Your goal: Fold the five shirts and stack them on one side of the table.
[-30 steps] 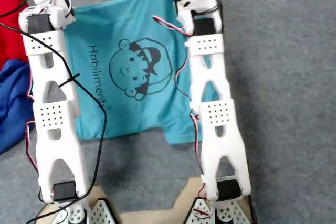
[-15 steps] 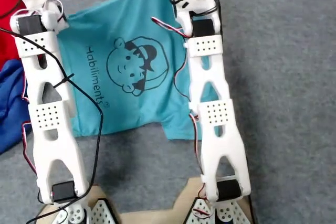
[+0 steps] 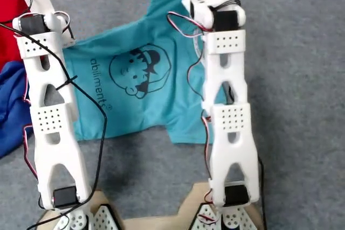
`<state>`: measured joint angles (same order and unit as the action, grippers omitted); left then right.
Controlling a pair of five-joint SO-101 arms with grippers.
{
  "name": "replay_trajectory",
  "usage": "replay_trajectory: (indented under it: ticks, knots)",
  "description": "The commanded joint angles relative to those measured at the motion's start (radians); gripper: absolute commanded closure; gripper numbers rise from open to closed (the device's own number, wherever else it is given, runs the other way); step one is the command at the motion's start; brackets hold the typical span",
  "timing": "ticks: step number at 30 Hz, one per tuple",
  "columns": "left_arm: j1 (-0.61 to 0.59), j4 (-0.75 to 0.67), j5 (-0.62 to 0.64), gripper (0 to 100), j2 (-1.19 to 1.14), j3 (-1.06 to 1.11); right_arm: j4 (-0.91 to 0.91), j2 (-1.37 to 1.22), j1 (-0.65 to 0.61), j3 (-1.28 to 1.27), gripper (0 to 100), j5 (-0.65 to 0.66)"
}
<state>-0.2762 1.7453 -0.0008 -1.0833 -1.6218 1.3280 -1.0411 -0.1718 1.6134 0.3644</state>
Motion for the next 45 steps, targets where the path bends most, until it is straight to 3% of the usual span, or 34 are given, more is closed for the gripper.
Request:
replay_trajectory:
  ticks: [1,12,23,30,35,45]
  knots:
    - [0.006,0.014,-0.005,98,0.027,-0.034,0.157,0.127,0.018,0.054,99.3,-0.029]
    - [0.008,0.020,-0.005,98,0.051,-0.008,0.425,0.220,0.050,0.054,99.3,0.044]
    - [0.009,0.015,-0.009,98,0.512,0.713,0.459,0.312,0.154,0.047,99.4,0.049]
    - [0.009,0.014,-0.011,98,0.688,0.959,0.460,0.331,0.128,0.019,99.4,0.049]
    - [0.009,0.014,-0.009,98,0.696,1.005,0.460,0.421,0.125,-0.143,99.4,0.032]
    - [0.020,0.014,-0.011,98,0.696,1.025,0.453,0.785,0.091,-0.785,99.4,-0.037]
